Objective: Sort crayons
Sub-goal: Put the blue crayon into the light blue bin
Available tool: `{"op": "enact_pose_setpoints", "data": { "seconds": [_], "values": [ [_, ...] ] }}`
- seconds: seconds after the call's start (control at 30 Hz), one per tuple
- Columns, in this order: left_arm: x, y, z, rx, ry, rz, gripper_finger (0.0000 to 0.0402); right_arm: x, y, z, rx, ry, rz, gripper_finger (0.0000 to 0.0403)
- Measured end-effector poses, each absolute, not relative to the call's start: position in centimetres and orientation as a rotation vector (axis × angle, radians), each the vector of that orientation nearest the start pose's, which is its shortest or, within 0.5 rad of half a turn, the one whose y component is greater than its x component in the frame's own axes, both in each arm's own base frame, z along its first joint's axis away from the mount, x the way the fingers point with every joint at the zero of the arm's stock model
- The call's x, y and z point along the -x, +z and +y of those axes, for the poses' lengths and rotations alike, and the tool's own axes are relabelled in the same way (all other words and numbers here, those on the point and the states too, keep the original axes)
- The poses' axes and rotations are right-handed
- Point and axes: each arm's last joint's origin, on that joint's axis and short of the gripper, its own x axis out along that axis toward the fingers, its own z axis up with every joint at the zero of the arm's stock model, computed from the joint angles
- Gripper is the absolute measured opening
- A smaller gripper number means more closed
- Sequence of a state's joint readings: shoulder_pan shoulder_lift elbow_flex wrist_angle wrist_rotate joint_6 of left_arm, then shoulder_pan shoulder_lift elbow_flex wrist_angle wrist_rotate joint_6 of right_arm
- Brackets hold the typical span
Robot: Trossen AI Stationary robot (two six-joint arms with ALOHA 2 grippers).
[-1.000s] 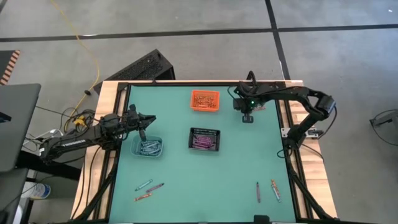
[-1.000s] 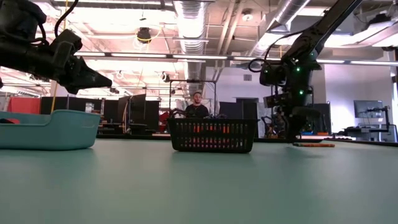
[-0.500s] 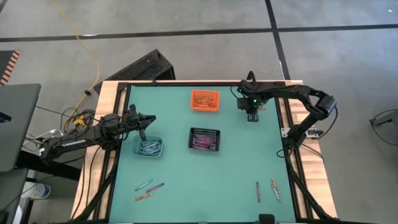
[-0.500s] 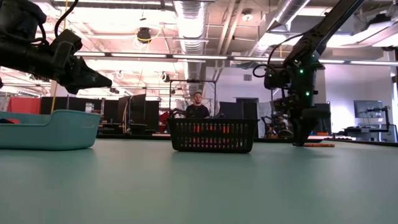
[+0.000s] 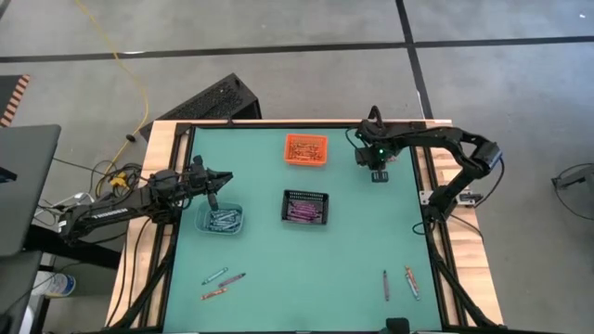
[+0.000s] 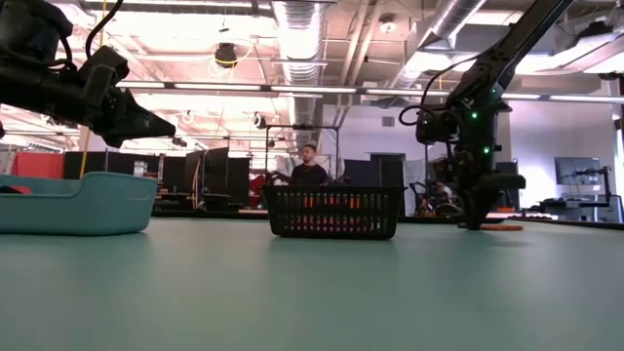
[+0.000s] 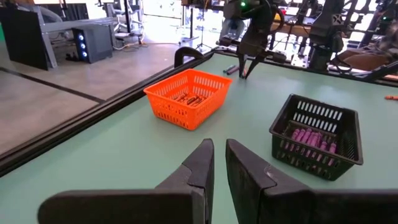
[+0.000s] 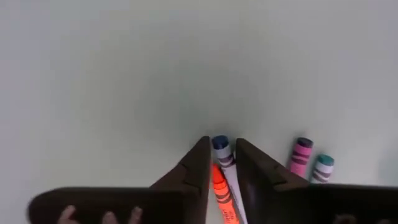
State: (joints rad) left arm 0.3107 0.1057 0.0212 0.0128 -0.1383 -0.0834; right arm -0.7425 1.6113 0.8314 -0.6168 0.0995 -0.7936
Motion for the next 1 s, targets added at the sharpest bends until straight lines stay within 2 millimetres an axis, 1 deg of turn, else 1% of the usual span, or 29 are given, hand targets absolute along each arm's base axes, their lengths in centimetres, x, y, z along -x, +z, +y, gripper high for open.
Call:
{"op": "enact_pose_setpoints", "data": {
  "seconds": [0.2, 0.23, 0.33, 0.43, 0.57, 0.7, 0.8, 0.87, 0.93, 1.0],
  "values": [
    [-9.7, 16.4, 3.5, 0.088, 0.452, 0.053, 0.0029, -19.2, 13.5, -18.1, 0.182, -0.059, 1.543, 0.0016],
    [-9.7, 16.4, 3.5, 0.088, 0.451, 0.053, 0.0029, -19.3, 13.4, -18.1, 0.186, -0.045, 1.541, 0.0010],
    [-9.7, 16.4, 3.5, 0.088, 0.452, 0.054, 0.0029, -19.6, 13.4, -17.9, 0.187, -0.020, 1.510, 0.0008],
    [-9.7, 16.4, 3.5, 0.088, 0.451, 0.054, 0.0029, -20.1, 13.9, -17.7, 0.226, -0.022, 1.485, 0.0007],
    [-9.7, 16.4, 3.5, 0.088, 0.451, 0.054, 0.0029, -21.5, 15.3, -17.1, 0.270, -0.007, 1.399, 0.0003],
    [-9.7, 16.4, 3.5, 0.088, 0.452, 0.054, 0.0029, -23.1, 17.9, -15.7, 0.342, -0.016, 1.295, 0.0002],
    [-9.7, 16.4, 3.5, 0.088, 0.451, 0.054, 0.0029, -24.0, 19.6, -14.0, 0.383, -0.009, 1.237, 0.0002],
    [-9.7, 16.4, 3.5, 0.088, 0.452, 0.053, 0.0029, -24.7, 21.1, -12.6, 0.381, -0.016, 1.158, 0.0002],
    [-9.7, 16.4, 3.5, 0.088, 0.452, 0.053, 0.0029, -25.3, 22.1, -10.9, 0.354, 0.011, 1.077, 0.0001],
    [-9.7, 16.4, 3.5, 0.088, 0.452, 0.053, 0.0029, -26.1, 23.1, -9.2, 0.365, 0.029, 0.988, 0.0001]
  ]
}}
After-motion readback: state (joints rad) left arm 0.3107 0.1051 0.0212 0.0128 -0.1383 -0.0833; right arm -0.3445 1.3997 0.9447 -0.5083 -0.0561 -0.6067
